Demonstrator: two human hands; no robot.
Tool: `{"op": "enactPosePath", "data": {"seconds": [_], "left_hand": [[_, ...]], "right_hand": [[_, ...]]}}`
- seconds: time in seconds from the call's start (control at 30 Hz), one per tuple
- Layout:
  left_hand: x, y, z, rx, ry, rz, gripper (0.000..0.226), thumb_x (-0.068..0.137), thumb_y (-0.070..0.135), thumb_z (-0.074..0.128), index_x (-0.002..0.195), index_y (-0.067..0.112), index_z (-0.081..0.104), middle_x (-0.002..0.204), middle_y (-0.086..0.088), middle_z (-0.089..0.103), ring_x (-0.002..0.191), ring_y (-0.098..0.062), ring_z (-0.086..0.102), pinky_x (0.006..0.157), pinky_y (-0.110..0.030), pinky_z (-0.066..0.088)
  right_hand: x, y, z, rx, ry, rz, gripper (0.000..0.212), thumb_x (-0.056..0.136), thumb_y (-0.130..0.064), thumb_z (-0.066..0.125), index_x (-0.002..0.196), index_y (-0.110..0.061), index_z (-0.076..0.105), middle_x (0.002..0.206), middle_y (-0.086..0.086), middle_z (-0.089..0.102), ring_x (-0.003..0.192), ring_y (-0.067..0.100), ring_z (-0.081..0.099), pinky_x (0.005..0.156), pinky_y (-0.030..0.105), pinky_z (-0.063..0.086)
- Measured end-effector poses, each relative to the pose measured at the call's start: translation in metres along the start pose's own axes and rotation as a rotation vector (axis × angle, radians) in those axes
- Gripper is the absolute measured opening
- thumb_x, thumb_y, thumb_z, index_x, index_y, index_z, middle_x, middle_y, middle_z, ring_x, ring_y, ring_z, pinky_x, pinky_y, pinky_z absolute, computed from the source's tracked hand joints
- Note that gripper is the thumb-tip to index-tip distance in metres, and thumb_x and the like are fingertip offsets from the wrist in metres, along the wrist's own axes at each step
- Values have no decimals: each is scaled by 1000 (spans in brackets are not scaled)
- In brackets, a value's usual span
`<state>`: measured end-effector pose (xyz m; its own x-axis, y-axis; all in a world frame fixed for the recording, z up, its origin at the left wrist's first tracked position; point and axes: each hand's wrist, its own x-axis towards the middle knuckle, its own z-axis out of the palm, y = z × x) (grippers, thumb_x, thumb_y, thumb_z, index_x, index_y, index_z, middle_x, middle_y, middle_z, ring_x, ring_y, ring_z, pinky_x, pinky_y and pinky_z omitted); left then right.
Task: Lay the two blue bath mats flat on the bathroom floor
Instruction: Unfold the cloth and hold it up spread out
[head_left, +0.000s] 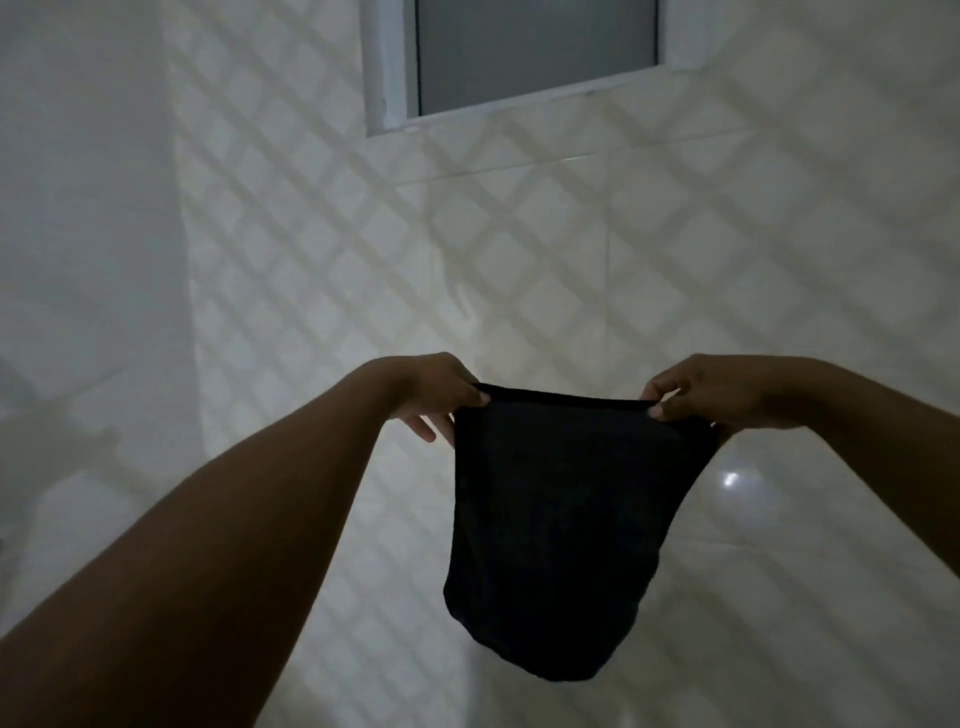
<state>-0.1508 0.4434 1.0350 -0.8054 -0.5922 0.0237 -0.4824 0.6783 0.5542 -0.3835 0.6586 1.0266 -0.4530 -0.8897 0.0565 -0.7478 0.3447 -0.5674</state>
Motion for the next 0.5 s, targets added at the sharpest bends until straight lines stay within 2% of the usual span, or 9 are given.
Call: {"op": "enactPosePath", "data": {"seconds": [0.13, 0.23, 0.33, 0.5], "left_hand": [[52, 52, 21, 39, -186, 169, 30, 106, 30, 51, 125, 14, 67, 114, -5, 74, 92, -24, 77, 92, -45, 54], [70, 100, 50, 73, -313, 337, 31, 106, 32, 50, 126, 16, 66, 119, -4, 73, 92, -23, 77, 90, -43, 55], [68, 153, 83, 91, -438, 503, 31, 107, 33, 49, 127, 16, 65, 117, -3, 74, 92, -21, 77, 89, -42, 55], [27, 250, 144, 90, -644, 774, 27, 108, 28, 47, 125, 18, 65, 116, -4, 75, 93, -24, 77, 94, -43, 54]], "right_hand": [[-48, 34, -29, -15, 118, 218, 16, 100, -18, 60, 102, -16, 75, 105, 16, 73, 102, 36, 70, 84, 51, 62], [-105, 52, -45, -14, 232, 394, 16, 100, -17, 60, 103, -14, 75, 105, 16, 73, 99, 33, 70, 84, 49, 62], [-180, 58, -50, -36, 348, 562, 16, 101, -18, 59, 104, -13, 74, 105, 16, 72, 94, 30, 70, 78, 42, 64], [-323, 37, -54, -78, 545, 810, 16, 100, -19, 60, 101, -15, 76, 103, 14, 73, 90, 29, 73, 75, 40, 63]]}}
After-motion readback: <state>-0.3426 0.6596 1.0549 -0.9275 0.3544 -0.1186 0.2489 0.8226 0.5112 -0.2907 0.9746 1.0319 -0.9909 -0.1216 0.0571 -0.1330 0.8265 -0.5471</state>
